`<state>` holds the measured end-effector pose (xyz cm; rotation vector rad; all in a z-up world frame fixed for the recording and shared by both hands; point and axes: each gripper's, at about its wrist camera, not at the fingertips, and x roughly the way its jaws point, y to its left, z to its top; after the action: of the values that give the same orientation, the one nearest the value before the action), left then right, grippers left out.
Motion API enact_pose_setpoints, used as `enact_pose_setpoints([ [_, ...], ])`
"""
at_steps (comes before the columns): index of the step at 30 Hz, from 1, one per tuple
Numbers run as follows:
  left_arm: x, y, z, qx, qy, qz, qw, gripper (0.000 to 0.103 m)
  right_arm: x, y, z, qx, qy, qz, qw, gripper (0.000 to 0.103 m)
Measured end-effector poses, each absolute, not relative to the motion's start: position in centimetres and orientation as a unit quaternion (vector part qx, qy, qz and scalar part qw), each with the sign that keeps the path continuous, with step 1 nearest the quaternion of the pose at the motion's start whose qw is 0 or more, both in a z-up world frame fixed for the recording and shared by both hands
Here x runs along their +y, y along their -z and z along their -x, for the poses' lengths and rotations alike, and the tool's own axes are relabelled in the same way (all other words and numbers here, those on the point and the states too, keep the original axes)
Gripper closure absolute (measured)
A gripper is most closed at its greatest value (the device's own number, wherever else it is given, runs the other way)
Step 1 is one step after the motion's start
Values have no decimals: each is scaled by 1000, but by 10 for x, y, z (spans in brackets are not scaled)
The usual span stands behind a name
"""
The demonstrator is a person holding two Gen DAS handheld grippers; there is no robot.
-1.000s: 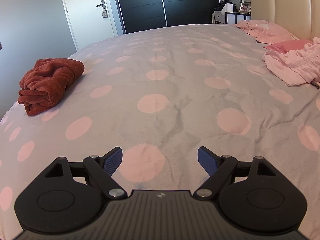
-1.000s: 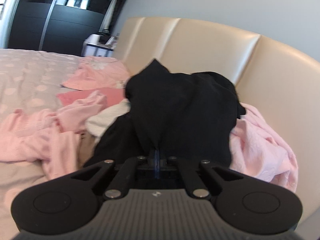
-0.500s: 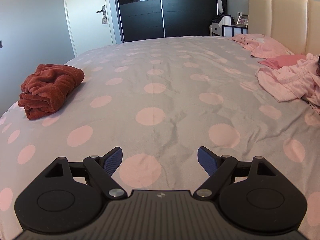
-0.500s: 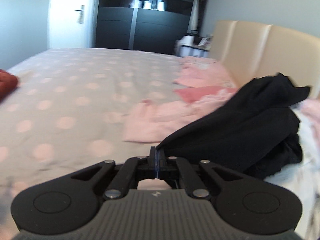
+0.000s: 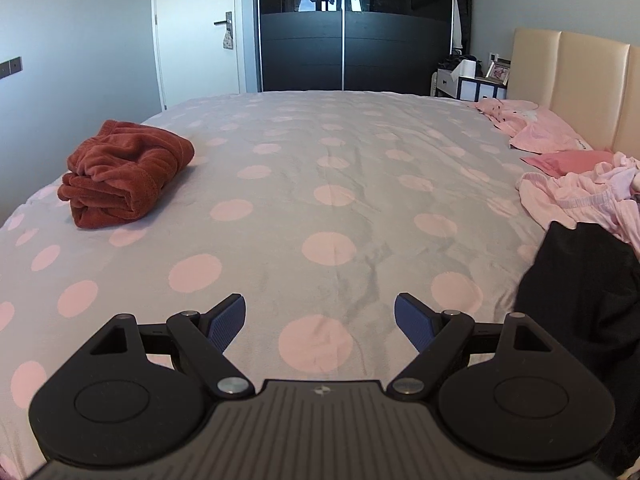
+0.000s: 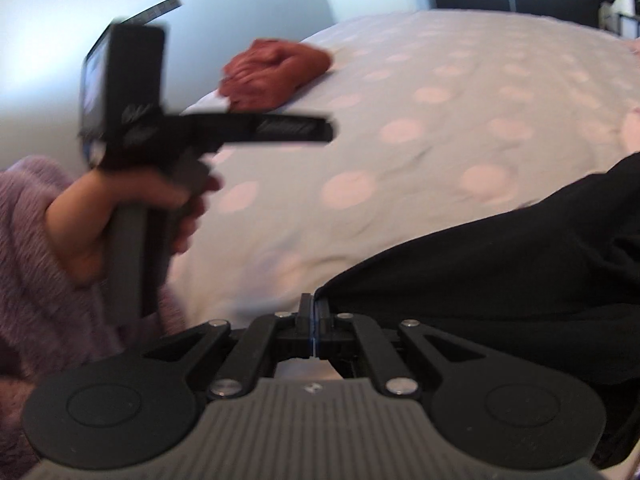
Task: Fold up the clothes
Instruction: 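Lift the black garment with the right gripper and lay it on the bed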
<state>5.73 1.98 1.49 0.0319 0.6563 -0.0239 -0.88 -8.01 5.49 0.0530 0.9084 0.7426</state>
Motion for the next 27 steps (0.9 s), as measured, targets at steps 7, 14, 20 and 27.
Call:
enact_pose_setpoints([
  [7,18,-8,-43,342,55,-18,938,21,-81,-53,18,444,-328,-4,833,61],
  [14,9,8,-26,366,106,-18,924,21,-117,-53,11,443,-261,65,855,55],
  [20,6,14,-22,371,115,-20,921,21,-135,-31,-10,456,-205,120,857,25],
  [27,13,10,-21,363,106,-13,926,21,-100,13,-26,464,-228,212,829,23],
])
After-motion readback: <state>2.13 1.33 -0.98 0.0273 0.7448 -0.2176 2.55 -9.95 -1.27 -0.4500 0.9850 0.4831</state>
